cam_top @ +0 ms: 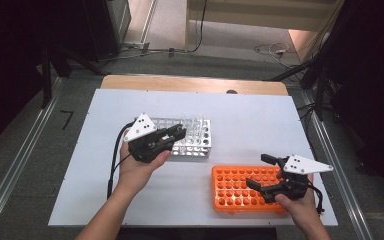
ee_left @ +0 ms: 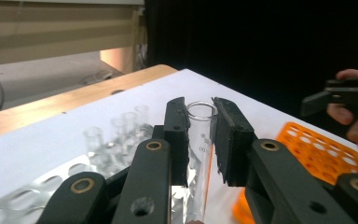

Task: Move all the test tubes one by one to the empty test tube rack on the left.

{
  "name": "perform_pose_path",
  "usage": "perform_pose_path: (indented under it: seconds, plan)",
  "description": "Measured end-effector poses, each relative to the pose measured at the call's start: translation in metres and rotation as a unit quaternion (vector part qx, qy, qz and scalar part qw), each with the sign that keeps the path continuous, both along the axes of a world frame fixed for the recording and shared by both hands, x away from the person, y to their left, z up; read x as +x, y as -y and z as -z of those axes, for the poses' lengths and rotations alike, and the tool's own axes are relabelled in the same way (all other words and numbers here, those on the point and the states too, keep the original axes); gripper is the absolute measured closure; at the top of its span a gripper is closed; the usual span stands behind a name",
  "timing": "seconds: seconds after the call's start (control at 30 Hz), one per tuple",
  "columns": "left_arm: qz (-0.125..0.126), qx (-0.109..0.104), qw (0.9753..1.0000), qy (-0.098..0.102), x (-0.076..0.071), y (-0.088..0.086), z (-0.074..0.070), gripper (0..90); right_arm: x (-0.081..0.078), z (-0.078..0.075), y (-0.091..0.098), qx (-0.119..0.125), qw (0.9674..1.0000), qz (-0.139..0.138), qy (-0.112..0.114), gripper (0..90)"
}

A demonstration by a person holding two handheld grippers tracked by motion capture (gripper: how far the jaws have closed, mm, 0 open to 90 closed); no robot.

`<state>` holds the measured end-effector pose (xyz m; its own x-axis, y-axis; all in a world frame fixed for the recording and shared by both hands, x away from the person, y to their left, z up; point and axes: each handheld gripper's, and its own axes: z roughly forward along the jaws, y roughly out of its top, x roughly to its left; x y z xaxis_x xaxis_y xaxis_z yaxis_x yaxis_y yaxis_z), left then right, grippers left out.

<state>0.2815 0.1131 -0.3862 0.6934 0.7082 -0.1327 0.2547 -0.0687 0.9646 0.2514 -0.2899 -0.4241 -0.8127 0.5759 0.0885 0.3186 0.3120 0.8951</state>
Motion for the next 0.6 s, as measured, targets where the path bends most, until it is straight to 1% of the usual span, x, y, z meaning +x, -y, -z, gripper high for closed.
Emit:
perform_pose_path:
  seconds: [0.17, 0.2, 0.3, 0.4, 0.47, 0.6]
  plan:
    - [-0.023, -0.006, 0.9997, 0.0, 0.018, -0.009, 0.001, 75.6, 0.004, 0.003, 0.019, -0.002, 0.9997, 0.024, -0.003, 0.0]
    - [-0.027, -0.01, 0.9996, -0.001, 0.022, -0.01, 0.002, 75.6, 0.004, 0.004, 0.022, -0.002, 0.9996, 0.027, -0.002, 0.0]
    - [-0.038, -0.01, 0.9992, -0.003, 0.034, -0.012, 0.003, 75.7, 0.006, 0.005, 0.029, -0.003, 0.9994, 0.033, -0.001, 0.0]
    - [-0.052, -0.007, 0.9986, -0.001, 0.045, -0.013, 0.004, 75.7, 0.006, 0.007, 0.034, -0.004, 0.9993, 0.038, -0.002, 0.0]
    - [-0.059, -0.011, 0.9982, -0.002, 0.052, -0.013, 0.005, 75.7, 0.007, 0.009, 0.035, -0.01, 0.9991, 0.04, -0.003, 0.0]
    - [-0.076, -0.012, 0.997, -0.004, 0.064, -0.014, 0.008, 75.7, 0.007, 0.009, 0.036, -0.007, 0.9993, 0.038, -0.002, 0.0]
